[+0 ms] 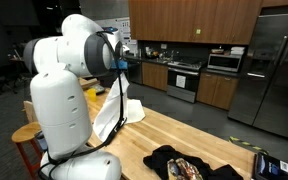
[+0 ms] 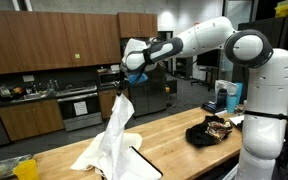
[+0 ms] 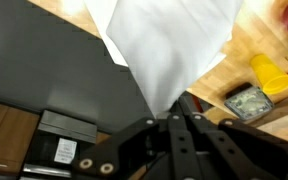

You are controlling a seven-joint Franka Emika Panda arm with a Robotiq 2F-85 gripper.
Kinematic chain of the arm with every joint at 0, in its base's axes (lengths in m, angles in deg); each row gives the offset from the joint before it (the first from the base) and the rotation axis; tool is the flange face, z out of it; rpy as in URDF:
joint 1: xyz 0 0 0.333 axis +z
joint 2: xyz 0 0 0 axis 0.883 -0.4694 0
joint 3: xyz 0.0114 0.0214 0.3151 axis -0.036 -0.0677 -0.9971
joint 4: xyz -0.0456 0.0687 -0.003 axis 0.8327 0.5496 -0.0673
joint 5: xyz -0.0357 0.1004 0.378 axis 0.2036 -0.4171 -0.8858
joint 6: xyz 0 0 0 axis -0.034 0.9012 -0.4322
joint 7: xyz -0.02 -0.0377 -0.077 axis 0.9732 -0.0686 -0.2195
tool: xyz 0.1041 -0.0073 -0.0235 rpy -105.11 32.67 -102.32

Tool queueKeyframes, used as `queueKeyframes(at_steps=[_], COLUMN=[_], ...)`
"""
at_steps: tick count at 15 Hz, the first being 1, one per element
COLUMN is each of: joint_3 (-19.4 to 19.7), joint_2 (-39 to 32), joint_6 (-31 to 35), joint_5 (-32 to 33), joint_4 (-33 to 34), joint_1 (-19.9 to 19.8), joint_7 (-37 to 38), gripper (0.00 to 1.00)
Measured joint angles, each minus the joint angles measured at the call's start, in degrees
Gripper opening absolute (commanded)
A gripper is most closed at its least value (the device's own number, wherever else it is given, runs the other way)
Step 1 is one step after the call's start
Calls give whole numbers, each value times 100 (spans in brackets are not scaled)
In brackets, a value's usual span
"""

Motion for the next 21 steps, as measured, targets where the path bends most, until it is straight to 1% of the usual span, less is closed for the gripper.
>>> queueKeyframes(at_steps=[2,5,6,8,10,12,15,18,19,20,21], joint_3=[37,-32,-70,-183,-303,-424,-576,-693,-705,-710,-711], joint_2=[430,829,885,868,737,486,-20,-588,-769,-929,-1023], joint_6=[-625,-1387,-1534,-1596,-1551,-1334,-706,-22,114,149,150], joint_5=[-81,-368,-410,-438,-438,-452,-565,-553,-552,-551,-551], joint_4=[-300,-683,-810,-1050,-1225,-1276,-1263,-1108,-998,-874,-807], joint_1=[-84,-21,22,109,190,275,424,600,648,682,697], joint_7=[-28,-94,-95,-89,-78,-17,72,147,163,187,189], gripper=[0,0,0,0,0,0,0,0,26,2,6])
